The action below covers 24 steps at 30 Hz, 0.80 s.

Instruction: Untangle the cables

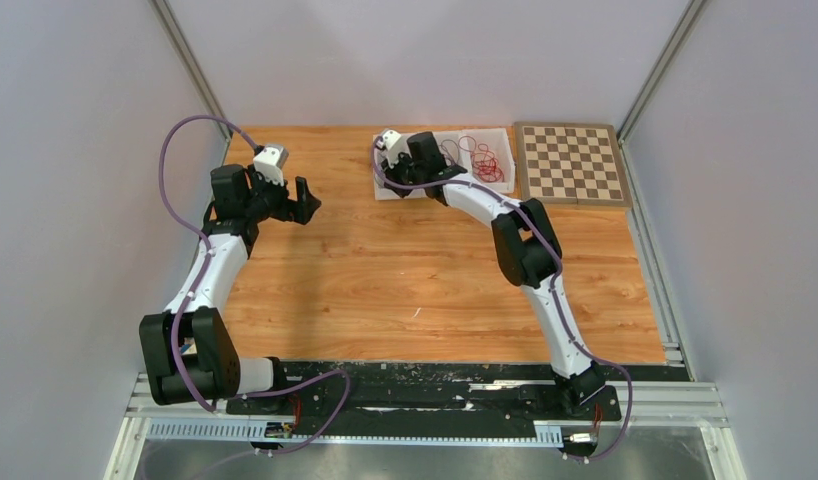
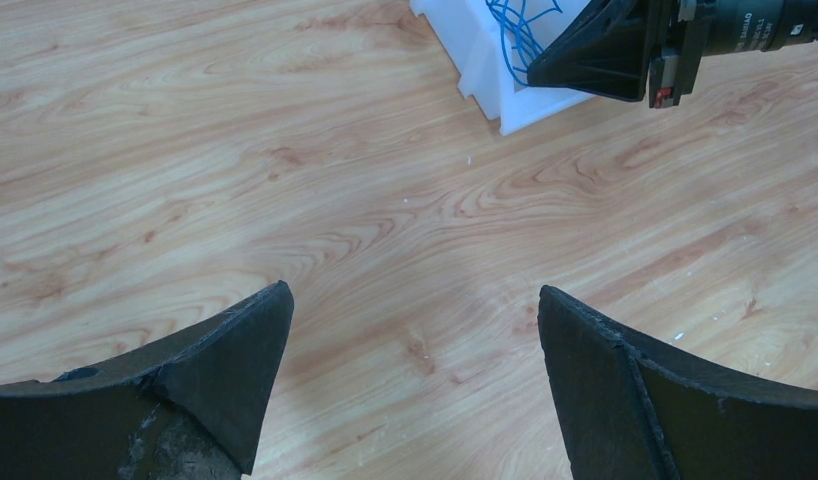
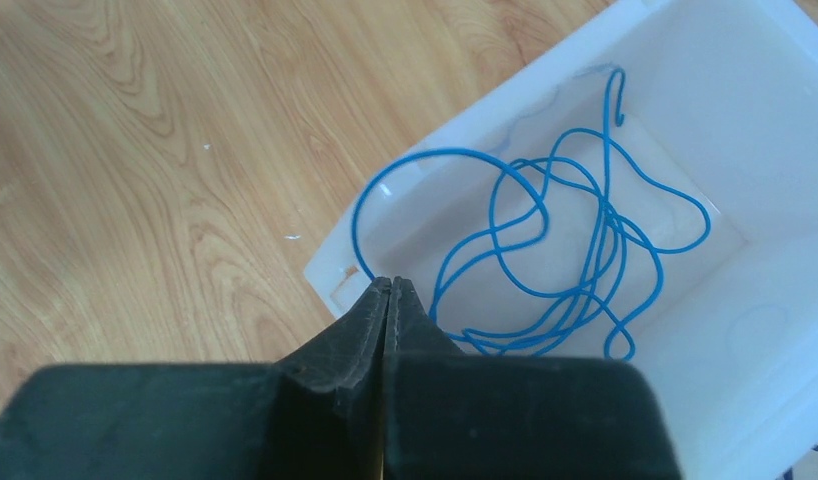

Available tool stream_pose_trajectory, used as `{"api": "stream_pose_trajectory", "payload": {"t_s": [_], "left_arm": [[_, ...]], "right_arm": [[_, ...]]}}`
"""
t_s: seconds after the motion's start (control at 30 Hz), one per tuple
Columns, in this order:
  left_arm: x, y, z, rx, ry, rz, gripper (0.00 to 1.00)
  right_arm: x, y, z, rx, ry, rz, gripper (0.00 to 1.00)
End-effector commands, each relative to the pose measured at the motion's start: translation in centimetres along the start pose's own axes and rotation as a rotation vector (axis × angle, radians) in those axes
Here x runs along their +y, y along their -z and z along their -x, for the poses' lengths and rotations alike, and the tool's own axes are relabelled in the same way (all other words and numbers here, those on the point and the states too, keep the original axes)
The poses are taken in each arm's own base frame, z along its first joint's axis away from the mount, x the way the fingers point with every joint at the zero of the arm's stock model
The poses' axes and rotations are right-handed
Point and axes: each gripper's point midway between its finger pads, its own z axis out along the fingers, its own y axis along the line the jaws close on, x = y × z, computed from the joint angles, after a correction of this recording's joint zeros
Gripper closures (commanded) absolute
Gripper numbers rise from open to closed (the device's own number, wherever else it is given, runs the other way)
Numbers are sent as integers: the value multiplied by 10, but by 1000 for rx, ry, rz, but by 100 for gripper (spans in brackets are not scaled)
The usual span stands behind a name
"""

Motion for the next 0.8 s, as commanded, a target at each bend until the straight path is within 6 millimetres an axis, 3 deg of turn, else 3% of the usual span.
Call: {"api": "stream_pose_trajectory", "payload": {"t_s": [0.0,0.17,0.27,0.37,0.47,0.6,0.63,0.67,0.7,0.73,0.77], "left_arm": [[3,6,16,-45,-39,13,0],[4,5,17,-44,-37,10,0],[3,5,17,-45,-35,8,0],[3,6,17,-45,-36,12,0],[3,7,17,-42,-35,13,0],[4,3,23,3,28,5,0],[3,3,16,51,73,4,0],[8,-2,27,59,84,4,0],[5,-1,19,115,133,-1,0],[10,-6,32,119,139,-3,0],[7,-4,26,172,176,-12,0]], "right_arm": [[-18,19,26,-64,-5,-28,100],[-44,19,18,-47,-11,-130,100],[-50,15,11,-34,-4,-152,100],[-47,16,15,-42,-13,-137,100],[-35,28,32,-78,-12,-79,97],[-25,57,69,-144,4,-39,85],[-24,67,81,-166,15,-35,79],[-25,79,93,-189,23,-37,73],[-27,91,103,-209,27,-43,65],[-31,104,113,-230,29,-51,53],[-34,119,122,-249,29,-60,42]]}}
